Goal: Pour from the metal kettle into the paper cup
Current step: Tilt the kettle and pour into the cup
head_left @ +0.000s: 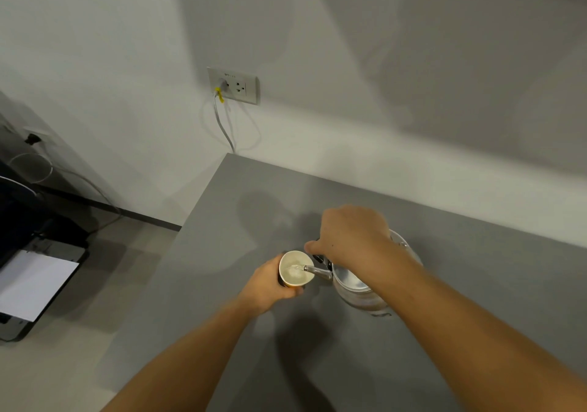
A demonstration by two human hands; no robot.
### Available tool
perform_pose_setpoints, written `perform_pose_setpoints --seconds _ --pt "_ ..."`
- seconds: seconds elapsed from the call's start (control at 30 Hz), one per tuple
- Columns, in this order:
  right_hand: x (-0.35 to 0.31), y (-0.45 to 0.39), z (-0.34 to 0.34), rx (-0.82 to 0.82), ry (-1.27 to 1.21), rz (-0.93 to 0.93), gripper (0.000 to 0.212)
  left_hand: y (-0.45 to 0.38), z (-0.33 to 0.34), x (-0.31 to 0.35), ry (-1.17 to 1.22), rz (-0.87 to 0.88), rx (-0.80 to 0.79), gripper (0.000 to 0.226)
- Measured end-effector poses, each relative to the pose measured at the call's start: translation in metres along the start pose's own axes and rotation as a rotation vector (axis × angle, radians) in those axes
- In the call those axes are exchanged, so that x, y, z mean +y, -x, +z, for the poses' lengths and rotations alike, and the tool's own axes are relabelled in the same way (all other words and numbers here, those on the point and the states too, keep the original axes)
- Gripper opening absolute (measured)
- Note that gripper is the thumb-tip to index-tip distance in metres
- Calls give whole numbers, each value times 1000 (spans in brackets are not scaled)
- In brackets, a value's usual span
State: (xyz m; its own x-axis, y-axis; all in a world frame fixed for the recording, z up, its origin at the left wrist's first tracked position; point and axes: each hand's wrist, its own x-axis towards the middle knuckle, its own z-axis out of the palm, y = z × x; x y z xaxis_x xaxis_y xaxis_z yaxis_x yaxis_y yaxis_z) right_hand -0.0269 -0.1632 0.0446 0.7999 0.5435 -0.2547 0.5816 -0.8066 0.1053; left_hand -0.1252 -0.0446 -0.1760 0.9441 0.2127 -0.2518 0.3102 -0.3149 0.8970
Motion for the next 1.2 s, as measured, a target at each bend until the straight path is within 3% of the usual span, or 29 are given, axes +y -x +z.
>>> perform_pose_setpoints --seconds 1.2 --pt "-9 -1 -9 -40 45 -4 42 5 -1 8 -11 -26 4 70"
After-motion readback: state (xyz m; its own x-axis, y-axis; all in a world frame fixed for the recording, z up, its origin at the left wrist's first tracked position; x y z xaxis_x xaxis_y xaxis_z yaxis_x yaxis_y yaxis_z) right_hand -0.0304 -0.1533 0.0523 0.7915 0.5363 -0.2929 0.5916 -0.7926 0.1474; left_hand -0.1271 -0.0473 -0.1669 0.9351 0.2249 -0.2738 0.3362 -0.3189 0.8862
